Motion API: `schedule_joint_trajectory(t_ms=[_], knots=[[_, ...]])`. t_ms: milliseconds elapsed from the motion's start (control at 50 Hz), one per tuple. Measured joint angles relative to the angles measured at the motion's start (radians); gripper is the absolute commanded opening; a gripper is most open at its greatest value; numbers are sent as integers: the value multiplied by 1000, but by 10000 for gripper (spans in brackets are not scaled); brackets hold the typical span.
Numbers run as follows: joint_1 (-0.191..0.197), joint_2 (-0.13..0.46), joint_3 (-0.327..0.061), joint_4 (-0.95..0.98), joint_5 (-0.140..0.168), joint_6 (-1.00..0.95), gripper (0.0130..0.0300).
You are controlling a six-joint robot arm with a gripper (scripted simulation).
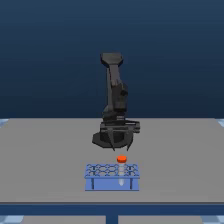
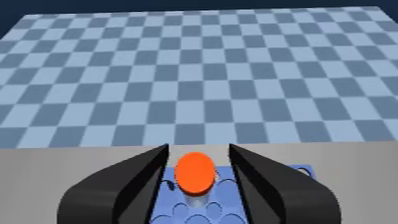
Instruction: Pick up the centrifuge tube on the rack
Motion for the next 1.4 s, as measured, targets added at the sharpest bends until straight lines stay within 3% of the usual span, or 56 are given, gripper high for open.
schedule_joint_trajectory(t_ms=[640, 1400], knots=[[5, 51, -50, 184, 22, -196, 300], [4, 56, -31, 28, 10, -52, 300]])
